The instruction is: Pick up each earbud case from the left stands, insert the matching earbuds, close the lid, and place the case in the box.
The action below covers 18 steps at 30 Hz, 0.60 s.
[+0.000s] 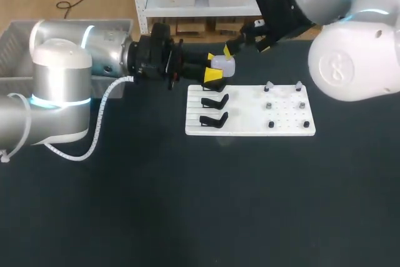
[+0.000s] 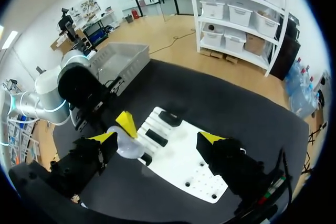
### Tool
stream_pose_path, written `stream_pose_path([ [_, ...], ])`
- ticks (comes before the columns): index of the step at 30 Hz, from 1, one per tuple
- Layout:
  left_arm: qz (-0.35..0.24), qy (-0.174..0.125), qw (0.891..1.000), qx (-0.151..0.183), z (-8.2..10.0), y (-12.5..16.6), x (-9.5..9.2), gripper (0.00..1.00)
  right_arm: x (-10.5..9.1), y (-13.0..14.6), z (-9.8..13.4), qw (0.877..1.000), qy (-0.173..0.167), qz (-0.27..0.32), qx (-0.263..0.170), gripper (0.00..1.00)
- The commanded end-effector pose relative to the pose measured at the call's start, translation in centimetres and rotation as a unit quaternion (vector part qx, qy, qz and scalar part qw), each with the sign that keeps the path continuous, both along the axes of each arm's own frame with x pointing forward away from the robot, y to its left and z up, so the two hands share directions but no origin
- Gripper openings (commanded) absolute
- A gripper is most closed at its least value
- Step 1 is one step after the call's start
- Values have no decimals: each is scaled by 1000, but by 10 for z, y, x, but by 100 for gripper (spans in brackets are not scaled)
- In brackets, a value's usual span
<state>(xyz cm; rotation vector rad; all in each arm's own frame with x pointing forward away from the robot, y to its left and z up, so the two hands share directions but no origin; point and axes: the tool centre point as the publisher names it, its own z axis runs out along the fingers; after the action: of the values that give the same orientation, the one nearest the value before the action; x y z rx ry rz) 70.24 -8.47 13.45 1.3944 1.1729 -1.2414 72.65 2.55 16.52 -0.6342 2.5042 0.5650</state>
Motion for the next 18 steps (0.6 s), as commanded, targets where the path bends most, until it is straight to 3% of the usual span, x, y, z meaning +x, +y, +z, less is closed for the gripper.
stream_pose_path([
  [1, -1, 0, 1000, 0, -1, 0, 1, 0, 4, -2, 8, 1000, -10, -7, -2, 100],
  [5, -1, 0, 1000, 0, -1, 0, 1, 0, -4, -4, 17, 1000, -14, -6, 9, 100],
  [18, -1, 0, 1000, 0, -1, 0, 1, 0, -39, -5, -12, 999, 37, 7, 4, 100],
])
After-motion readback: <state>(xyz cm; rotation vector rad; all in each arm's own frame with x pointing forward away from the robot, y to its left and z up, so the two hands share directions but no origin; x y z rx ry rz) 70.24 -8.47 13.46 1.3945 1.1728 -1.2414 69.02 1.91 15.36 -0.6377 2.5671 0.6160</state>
